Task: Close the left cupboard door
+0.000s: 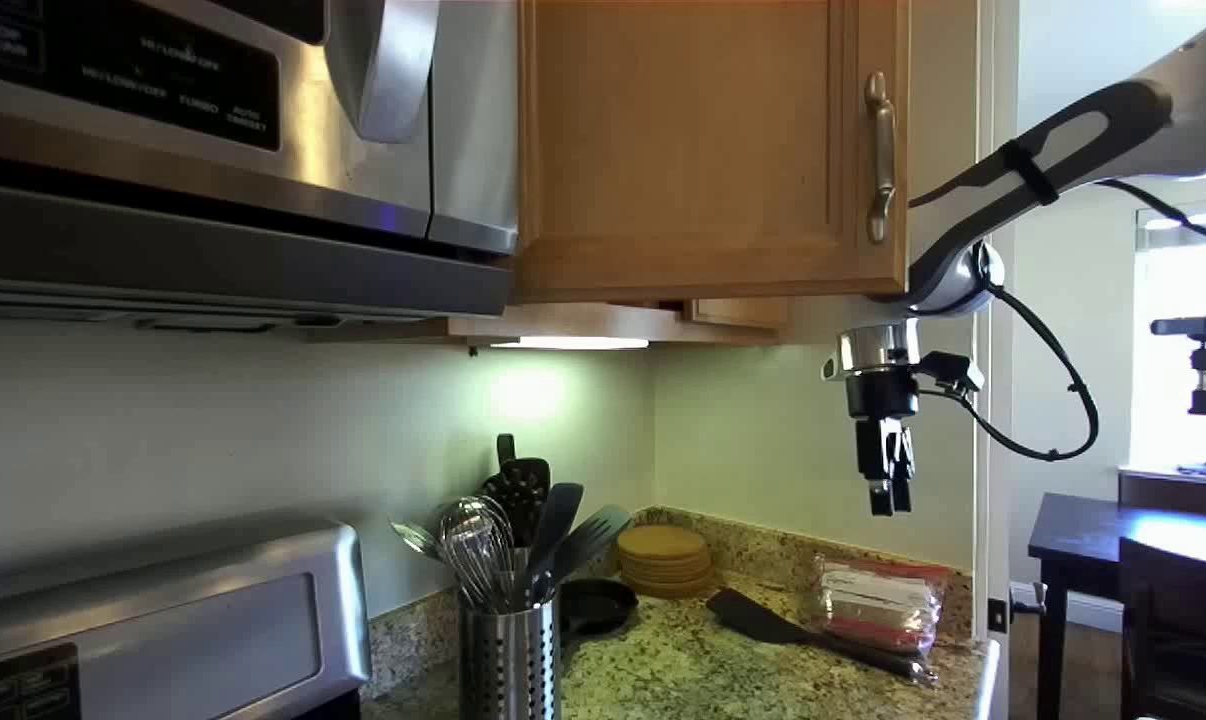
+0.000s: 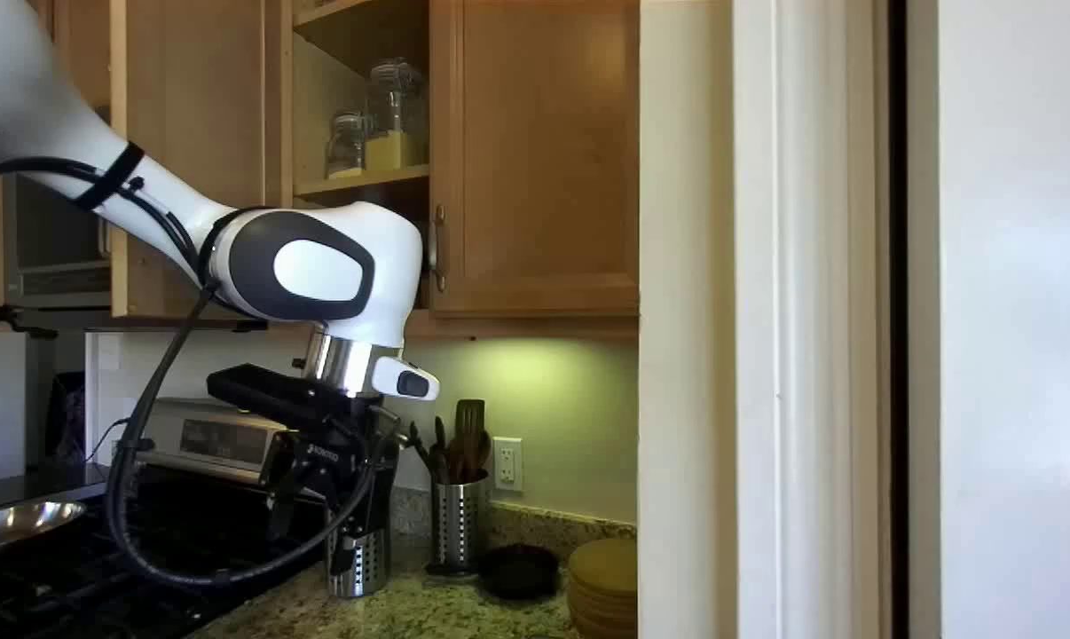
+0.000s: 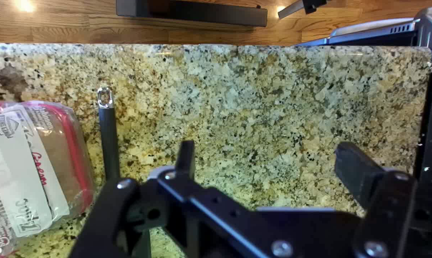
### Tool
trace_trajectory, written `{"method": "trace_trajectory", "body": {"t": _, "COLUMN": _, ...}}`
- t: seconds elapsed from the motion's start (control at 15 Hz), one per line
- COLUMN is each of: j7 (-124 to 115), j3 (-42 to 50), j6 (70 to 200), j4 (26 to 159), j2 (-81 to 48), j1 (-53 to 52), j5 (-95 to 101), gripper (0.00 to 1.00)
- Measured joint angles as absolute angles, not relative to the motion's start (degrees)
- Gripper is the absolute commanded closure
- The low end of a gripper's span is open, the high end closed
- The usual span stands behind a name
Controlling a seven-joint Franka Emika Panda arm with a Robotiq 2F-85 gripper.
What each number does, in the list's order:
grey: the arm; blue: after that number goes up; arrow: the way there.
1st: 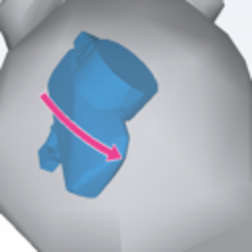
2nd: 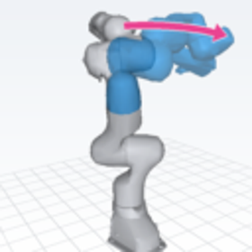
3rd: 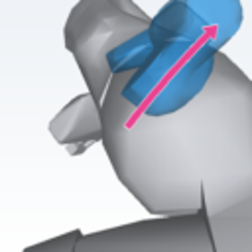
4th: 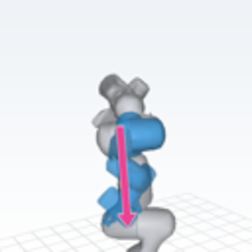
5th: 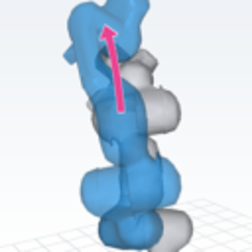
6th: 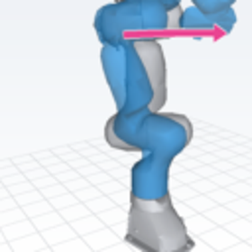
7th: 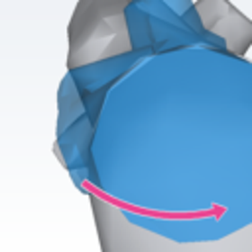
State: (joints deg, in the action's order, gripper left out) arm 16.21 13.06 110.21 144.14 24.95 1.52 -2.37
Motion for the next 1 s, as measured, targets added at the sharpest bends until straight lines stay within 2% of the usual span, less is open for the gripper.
{"method": "trace_trajectory", "body": {"t": 1.0, "j7": 15.9, "j3": 11.9, "j6": 110.2, "j4": 144.1, "j2": 25.1, "j1": 2.2, "j5": -2.3, "gripper": 0.00}}
